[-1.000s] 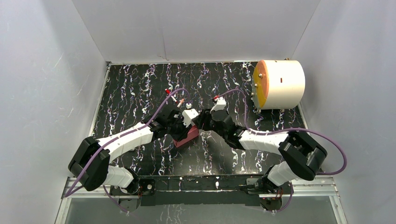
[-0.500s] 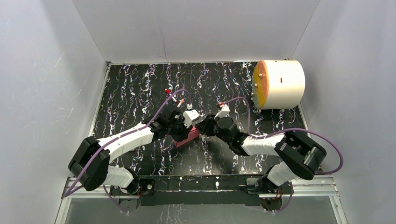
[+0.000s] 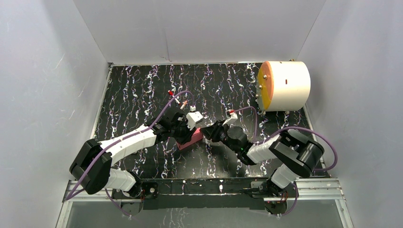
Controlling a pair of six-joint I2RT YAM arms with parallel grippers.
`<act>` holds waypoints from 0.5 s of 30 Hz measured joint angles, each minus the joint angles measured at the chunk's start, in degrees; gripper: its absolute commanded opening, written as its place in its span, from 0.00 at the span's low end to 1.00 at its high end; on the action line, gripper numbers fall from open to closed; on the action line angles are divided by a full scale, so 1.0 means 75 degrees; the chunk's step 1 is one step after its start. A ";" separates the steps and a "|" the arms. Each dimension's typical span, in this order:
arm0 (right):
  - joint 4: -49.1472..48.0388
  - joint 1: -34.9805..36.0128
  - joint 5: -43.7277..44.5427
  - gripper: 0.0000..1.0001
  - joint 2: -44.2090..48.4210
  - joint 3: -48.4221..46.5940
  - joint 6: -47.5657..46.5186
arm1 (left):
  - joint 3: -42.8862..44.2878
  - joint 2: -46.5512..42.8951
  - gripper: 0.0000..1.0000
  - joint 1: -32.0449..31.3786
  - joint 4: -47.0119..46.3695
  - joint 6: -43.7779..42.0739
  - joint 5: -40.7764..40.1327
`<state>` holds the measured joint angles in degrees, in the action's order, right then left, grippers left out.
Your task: Fold the paper box
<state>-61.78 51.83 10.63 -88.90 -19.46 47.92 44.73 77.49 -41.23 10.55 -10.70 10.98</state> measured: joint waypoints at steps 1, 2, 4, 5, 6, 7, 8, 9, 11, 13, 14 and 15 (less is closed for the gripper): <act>-0.0137 0.0000 -0.0017 0.35 -0.0061 0.0015 -0.0003 | 0.0000 0.0000 0.31 0.0003 0.0000 0.0009 0.0000; -0.0221 0.0000 -0.0020 0.34 -0.0108 0.0023 -0.0003 | 0.0000 0.0000 0.32 0.0003 -0.0003 0.0017 -0.0003; -0.0455 0.0003 -0.0038 0.33 -0.0219 0.0073 -0.0006 | -0.0003 0.0000 0.37 0.0009 -0.0015 0.0093 -0.0006; -0.0551 0.0009 -0.0044 0.32 -0.0271 0.0108 -0.0003 | -0.0015 -0.0003 0.40 0.0012 -0.0032 0.0134 -0.0006; -0.0632 0.0015 -0.0044 0.31 -0.0315 0.0125 -0.0003 | -0.0029 -0.0003 0.43 0.0017 -0.0044 0.0181 -0.0009; -0.0717 0.0026 -0.0038 0.29 -0.0361 0.0134 -0.0003 | -0.0050 -0.0012 0.45 0.0020 -0.0073 0.0219 -0.0015; -0.0793 0.0038 -0.0032 0.28 -0.0408 0.0137 -0.0012 | -0.0076 -0.0032 0.47 0.0026 -0.0108 0.0259 -0.0015; -0.0833 0.0044 -0.0023 0.28 -0.0440 0.0137 -0.0012 | -0.0102 -0.0067 0.49 0.0032 -0.0152 0.0294 -0.0015; -0.0918 0.0044 -0.0015 0.27 -0.0498 0.0137 -0.0020 | -0.0163 -0.0201 0.53 0.0032 -0.0221 0.0382 -0.0017; -0.0991 0.0067 0.0003 0.25 -0.0554 0.0137 -0.0041 | -0.0198 -0.0376 0.57 0.0032 -0.0286 0.0484 -0.0017; -0.1017 0.0082 0.0020 0.24 -0.0580 0.0137 -0.0061 | -0.0219 -0.0472 0.58 0.0035 -0.0353 0.0539 -0.0017; -0.1037 0.0096 0.0038 0.23 -0.0597 0.0137 -0.0079 | -0.0233 -0.0571 0.60 0.0035 -0.0414 0.0609 -0.0020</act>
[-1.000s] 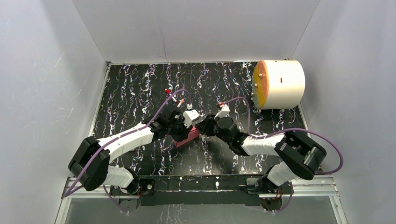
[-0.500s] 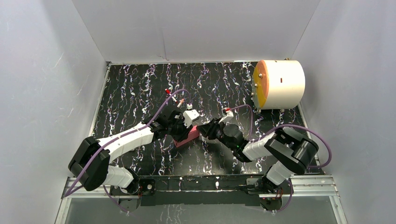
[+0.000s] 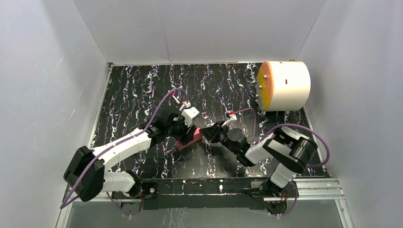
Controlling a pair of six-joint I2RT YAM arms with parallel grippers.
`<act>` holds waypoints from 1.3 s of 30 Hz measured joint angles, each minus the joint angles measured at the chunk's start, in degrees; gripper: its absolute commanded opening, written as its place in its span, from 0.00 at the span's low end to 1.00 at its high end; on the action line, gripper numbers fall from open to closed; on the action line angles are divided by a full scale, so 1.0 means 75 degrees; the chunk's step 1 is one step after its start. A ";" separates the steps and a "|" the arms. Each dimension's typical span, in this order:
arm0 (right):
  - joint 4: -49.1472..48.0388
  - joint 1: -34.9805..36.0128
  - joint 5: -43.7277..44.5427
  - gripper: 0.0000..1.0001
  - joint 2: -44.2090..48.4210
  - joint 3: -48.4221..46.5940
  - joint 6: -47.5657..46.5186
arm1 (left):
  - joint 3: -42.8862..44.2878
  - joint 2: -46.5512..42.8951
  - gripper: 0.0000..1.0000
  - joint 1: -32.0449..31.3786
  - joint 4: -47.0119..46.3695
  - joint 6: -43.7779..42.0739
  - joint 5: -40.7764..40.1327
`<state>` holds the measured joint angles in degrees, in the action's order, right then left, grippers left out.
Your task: Fold the paper box
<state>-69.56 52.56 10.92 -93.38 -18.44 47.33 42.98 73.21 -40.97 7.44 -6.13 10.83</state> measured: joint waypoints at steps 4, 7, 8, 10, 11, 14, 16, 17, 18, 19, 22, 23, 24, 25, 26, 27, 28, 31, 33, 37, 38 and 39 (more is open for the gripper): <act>-0.0038 0.0079 0.0099 0.22 -0.0070 -0.0052 -0.0128 | -0.0020 -0.0463 0.65 -0.0003 -0.0154 0.0493 -0.0236; -0.0015 0.0140 0.0160 0.22 -0.0102 -0.0128 -0.0204 | -0.0020 -0.0985 0.65 0.0000 -0.0152 0.1384 -0.0772; 0.0015 0.0157 0.0181 0.22 -0.0105 -0.0160 -0.0233 | -0.0023 -0.1163 0.65 0.0000 -0.0137 0.1728 -0.0985; 0.0079 0.0195 0.0207 0.22 -0.0111 -0.0224 -0.0315 | -0.0076 -0.1702 0.66 0.0003 -0.0061 0.2713 -0.1652; 0.0102 0.0216 0.0221 0.22 -0.0114 -0.0242 -0.0344 | -0.0152 -0.2028 0.66 0.0009 0.0020 0.3241 -0.2002; 0.0131 0.0256 0.0297 0.22 -0.0114 -0.0265 -0.0393 | -0.0460 -0.2955 0.66 0.0055 0.0493 0.4642 -0.2856; 0.0140 0.0262 0.0318 0.22 -0.0114 -0.0274 -0.0420 | -0.0726 -0.3468 0.66 0.0087 0.0816 0.5406 -0.3258; 0.0140 0.0265 0.0323 0.22 -0.0114 -0.0274 -0.0431 | -0.0909 -0.3724 0.65 0.0099 0.0941 0.5791 -0.3424; 0.0137 0.0268 0.0326 0.22 -0.0114 -0.0274 -0.0449 | -0.1116 -0.3993 0.65 0.0105 0.1084 0.6172 -0.3552; 0.0140 0.0274 0.0335 0.22 -0.0114 -0.0274 -0.0463 | -0.1320 -0.4229 0.65 0.0105 0.1172 0.6493 -0.3617; 0.0140 0.0289 0.0353 0.22 -0.0111 -0.0274 -0.0510 | -0.2025 -0.4919 0.64 0.0111 0.1253 0.7382 -0.3681; 0.0140 0.0291 0.0356 0.22 -0.0111 -0.0277 -0.0519 | -0.2261 -0.5129 0.63 0.0114 0.1236 0.7638 -0.3675; 0.0143 0.0291 0.0356 0.22 -0.0111 -0.0286 -0.0536 | -0.2503 -0.5333 0.63 0.0119 0.1218 0.7901 -0.3666; 0.0154 0.0291 0.0353 0.22 -0.0111 -0.0294 -0.0542 | -0.2710 -0.5499 0.62 0.0119 0.1186 0.8119 -0.3660; 0.0178 0.0294 0.0353 0.22 -0.0111 -0.0309 -0.0548 | -0.2891 -0.5633 0.62 0.0122 0.1154 0.8320 -0.3640; 0.0201 0.0297 0.0353 0.21 -0.0111 -0.0326 -0.0551 | -0.3063 -0.5750 0.61 0.0122 0.1052 0.8492 -0.3617; 0.0219 0.0297 0.0350 0.21 -0.0111 -0.0341 -0.0560 | -0.3191 -0.5826 0.61 0.0128 0.0956 0.8615 -0.3590; 0.0233 0.0297 0.0344 0.21 -0.0111 -0.0350 -0.0568 | -0.3602 -0.5942 0.59 0.0137 0.0533 0.8985 -0.3477; 0.0268 0.0297 0.0332 0.21 -0.0111 -0.0376 -0.0571 | -0.3824 -0.5922 0.58 0.0137 0.0204 0.9151 -0.3369; 0.0280 0.0297 0.0323 0.21 -0.0111 -0.0385 -0.0592 | -0.4130 -0.5727 0.51 0.0140 -0.0443 0.9436 -0.3220; 0.0280 0.0297 0.0321 0.20 -0.0111 -0.0385 -0.0595 | -0.4179 -0.5636 0.48 0.0140 -0.0618 0.9489 -0.3177; 0.0280 0.0297 0.0321 0.20 -0.0111 -0.0385 -0.0595 | -0.4208 -0.5543 0.46 0.0140 -0.0752 0.9535 -0.3136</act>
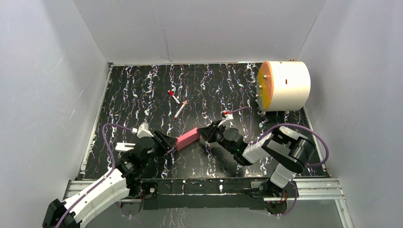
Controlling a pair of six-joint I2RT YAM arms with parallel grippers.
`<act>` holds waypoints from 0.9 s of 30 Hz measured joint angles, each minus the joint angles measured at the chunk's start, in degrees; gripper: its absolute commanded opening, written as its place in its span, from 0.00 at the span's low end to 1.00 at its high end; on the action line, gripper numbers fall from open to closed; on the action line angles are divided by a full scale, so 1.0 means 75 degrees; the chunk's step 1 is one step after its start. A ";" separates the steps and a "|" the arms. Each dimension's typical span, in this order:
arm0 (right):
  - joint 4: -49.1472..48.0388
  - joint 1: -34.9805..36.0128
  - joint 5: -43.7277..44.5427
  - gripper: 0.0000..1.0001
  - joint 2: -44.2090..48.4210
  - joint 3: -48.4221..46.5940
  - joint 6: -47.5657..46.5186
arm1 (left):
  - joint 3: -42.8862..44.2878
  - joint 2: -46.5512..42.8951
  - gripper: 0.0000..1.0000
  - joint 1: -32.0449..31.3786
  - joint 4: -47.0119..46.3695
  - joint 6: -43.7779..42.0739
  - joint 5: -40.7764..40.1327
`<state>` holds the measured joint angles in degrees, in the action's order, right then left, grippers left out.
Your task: Fold the paper box
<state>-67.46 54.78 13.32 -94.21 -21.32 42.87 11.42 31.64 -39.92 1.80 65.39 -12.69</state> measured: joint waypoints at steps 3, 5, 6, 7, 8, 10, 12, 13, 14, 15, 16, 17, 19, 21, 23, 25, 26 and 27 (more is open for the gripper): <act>0.0000 0.0000 0.0000 0.19 0.0000 0.0000 -0.0003 | -0.0105 0.0242 0.40 0.0000 -0.0370 0.0143 0.0102; 0.0000 0.0000 0.0000 0.18 0.0000 0.0000 -0.0006 | -0.0204 0.0318 0.35 0.0003 -0.0650 0.0254 0.0160; 0.0000 0.0000 0.0000 0.17 0.0000 0.0000 -0.0009 | -0.0283 0.0323 0.32 0.0003 -0.0819 0.0318 0.0187; 0.0000 0.0000 -0.0003 0.16 0.0000 0.0000 -0.0017 | -0.0382 0.0321 0.28 0.0003 -0.0988 0.0382 0.0207; -0.0003 0.0000 -0.0009 0.16 0.0000 0.0000 -0.0029 | -0.0481 0.0306 0.24 0.0003 -0.1137 0.0431 0.0204; -0.0012 -0.0003 -0.0012 0.15 0.0000 0.0000 -0.0064 | -0.0659 0.0280 0.15 0.0012 -0.1402 0.0574 0.0181; -0.0026 -0.0015 0.0000 0.15 0.0000 0.0000 -0.0122 | -0.0822 0.0219 0.07 0.0015 -0.1679 0.0705 0.0149; -0.0035 -0.0023 0.0015 0.15 0.0000 0.0000 -0.0154 | -0.0918 0.0204 0.03 0.0015 -0.1856 0.0790 0.0111; -0.0032 -0.0050 0.0006 0.15 0.0006 0.0000 -0.0169 | -0.0979 0.0187 0.00 0.0020 -0.1990 0.0866 0.0070; -0.0029 -0.0064 0.0006 0.15 0.0015 0.0000 -0.0189 | -0.1011 0.0178 0.00 0.0026 -0.2066 0.0921 0.0029; -0.0006 -0.0079 -0.0003 0.15 0.0038 0.0000 -0.0224 | -0.1046 0.0175 0.00 0.0026 -0.2145 0.0968 -0.0020; 0.0035 -0.0099 -0.0029 0.15 0.0070 0.0000 -0.0271 | -0.1078 0.0175 0.00 0.0029 -0.2226 0.1008 -0.0058; 0.0187 -0.0146 -0.0146 0.19 0.0166 -0.0003 -0.0347 | -0.1116 0.0184 0.00 0.0029 -0.2314 0.1064 -0.0085; 0.0414 -0.0198 -0.0262 0.24 0.0283 -0.0044 -0.0370 | -0.1131 0.0248 0.00 0.0029 -0.2404 0.1090 -0.0111; 0.0731 -0.0271 -0.0408 0.26 0.0402 -0.0128 -0.0373 | -0.1131 0.0344 0.00 0.0029 -0.2503 0.1087 -0.0143; 0.0991 -0.0402 -0.0647 0.27 0.0507 -0.0184 -0.0347 | -0.1125 0.0458 0.00 0.0029 -0.2600 0.1087 -0.0175; 0.1072 -0.0481 -0.0810 0.26 0.0557 -0.0187 -0.0329 | -0.1116 0.0504 0.00 0.0029 -0.2634 0.1084 -0.0187; 0.1163 -0.0580 -0.1011 0.25 0.0606 -0.0187 -0.0283 | -0.1107 0.0554 0.00 0.0029 -0.2664 0.1084 -0.0192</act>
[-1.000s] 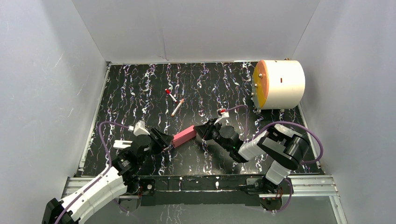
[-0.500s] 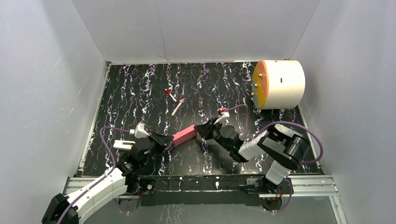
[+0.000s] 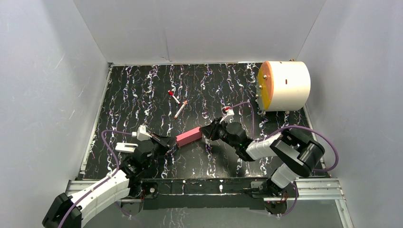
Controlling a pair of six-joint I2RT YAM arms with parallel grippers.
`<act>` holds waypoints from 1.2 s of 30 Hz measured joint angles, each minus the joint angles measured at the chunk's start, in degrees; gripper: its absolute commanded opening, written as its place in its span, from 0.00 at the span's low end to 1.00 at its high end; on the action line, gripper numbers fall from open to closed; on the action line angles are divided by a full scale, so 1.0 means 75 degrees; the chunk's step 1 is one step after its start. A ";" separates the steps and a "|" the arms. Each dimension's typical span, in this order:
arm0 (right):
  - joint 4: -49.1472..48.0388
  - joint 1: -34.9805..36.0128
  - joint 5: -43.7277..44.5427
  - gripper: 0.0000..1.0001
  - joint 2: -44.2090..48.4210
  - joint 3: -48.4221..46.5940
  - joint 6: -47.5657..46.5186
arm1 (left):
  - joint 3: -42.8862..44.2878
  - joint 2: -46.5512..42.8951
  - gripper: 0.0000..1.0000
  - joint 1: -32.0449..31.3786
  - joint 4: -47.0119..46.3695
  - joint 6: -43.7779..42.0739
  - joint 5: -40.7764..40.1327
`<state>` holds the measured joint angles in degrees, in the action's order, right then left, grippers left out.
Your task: Fold the paper box
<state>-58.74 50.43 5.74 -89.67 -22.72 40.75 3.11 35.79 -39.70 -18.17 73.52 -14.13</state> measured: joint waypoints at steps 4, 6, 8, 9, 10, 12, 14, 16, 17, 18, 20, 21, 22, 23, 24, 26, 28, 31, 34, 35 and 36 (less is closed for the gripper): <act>0.0216 -0.0370 -0.0752 0.17 0.0093 0.0000 0.0192 | 0.0023 0.0172 0.00 0.0000 -0.0152 -0.0003 0.0000; 0.0239 -0.0478 -0.0979 0.11 0.0093 -0.0003 0.0216 | 0.0023 0.0201 0.00 0.0000 -0.0189 -0.0003 0.0000; 0.0213 -0.0560 -0.1142 0.08 0.0052 -0.0015 0.0239 | 0.0026 0.0224 0.00 0.0000 -0.0210 -0.0020 -0.0003; 0.0172 -0.0595 -0.1209 0.07 0.0000 -0.0029 0.0259 | 0.0044 0.0242 0.00 0.0000 -0.0204 -0.0050 -0.0009; 0.0093 -0.0624 -0.1268 0.07 -0.0064 -0.0044 0.0291 | 0.0061 0.0265 0.00 0.0000 -0.0201 -0.0073 -0.0009; -0.0117 -0.0676 -0.1341 0.07 -0.0198 -0.0044 0.0347 | 0.0143 0.0309 0.04 0.0000 -0.0131 -0.0175 -0.0009; -0.0236 -0.0711 -0.1405 0.09 -0.0262 -0.0044 0.0382 | 0.0268 0.0329 0.08 0.0000 0.0041 -0.0332 -0.0017; -0.0181 -0.0717 -0.1425 0.15 -0.0242 -0.0058 0.0370 | 0.0402 0.0356 0.09 0.0000 0.0230 -0.0507 -0.0020; -0.0020 -0.0720 -0.1443 0.18 -0.0189 -0.0117 0.0335 | 0.0472 0.0382 0.11 0.0000 0.0332 -0.0592 -0.0029; 0.0271 -0.0723 -0.1451 0.23 -0.0102 -0.0230 0.0271 | 0.0554 0.0414 0.14 0.0000 0.0440 -0.0679 -0.0041; 0.1148 -0.0723 -0.1483 0.30 0.0131 -0.0577 0.0020 | 0.0699 0.0484 0.19 0.0000 0.0612 -0.0886 -0.0076; 0.1661 -0.0723 -0.1513 0.35 0.0251 -0.0790 -0.0128 | 0.0778 0.0525 0.21 -0.0003 0.0708 -0.0997 -0.0105; 0.1996 -0.0720 -0.1533 0.39 0.0332 -0.0927 -0.0239 | 0.0839 0.0557 0.24 -0.0003 0.0796 -0.1087 -0.0140; 0.2366 -0.0726 -0.1545 0.45 0.0423 -0.1067 -0.0353 | 0.0944 0.0583 0.27 -0.0003 0.0944 -0.1212 -0.0192; 0.2769 -0.0743 -0.1553 0.49 0.0562 -0.1215 -0.0495 | 0.1072 0.0618 0.31 -0.0003 0.1125 -0.1387 -0.0248; 0.3439 -0.0804 -0.1568 0.55 0.0903 -0.1416 -0.0761 | 0.1381 0.0699 0.42 -0.0006 0.1510 -0.1786 -0.0385; 0.3984 -0.0930 -0.1585 0.63 0.1250 -0.1565 -0.1070 | 0.1818 0.0784 0.50 -0.0006 0.1909 -0.2288 -0.0513; 0.4747 -0.1183 -0.1565 0.72 0.1778 -0.1763 -0.1504 | 0.2573 0.1003 0.60 -0.0006 0.2361 -0.3060 -0.0583; 0.5566 -0.1381 -0.1469 0.79 0.2366 -0.1920 -0.2084 | 0.3386 0.1381 0.67 -0.0006 0.2731 -0.4030 -0.0425; 0.5872 -0.1422 -0.1393 0.82 0.2608 -0.1964 -0.2308 | 0.3710 0.1597 0.68 -0.0006 0.2859 -0.4482 -0.0268; 0.6143 -0.1440 -0.1320 0.85 0.2847 -0.1999 -0.2512 | 0.3952 0.1784 0.69 -0.0006 0.2949 -0.4826 -0.0122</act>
<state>-12.67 39.64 -4.16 -68.31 -37.71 21.91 32.75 49.17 -39.75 3.95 37.32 -15.05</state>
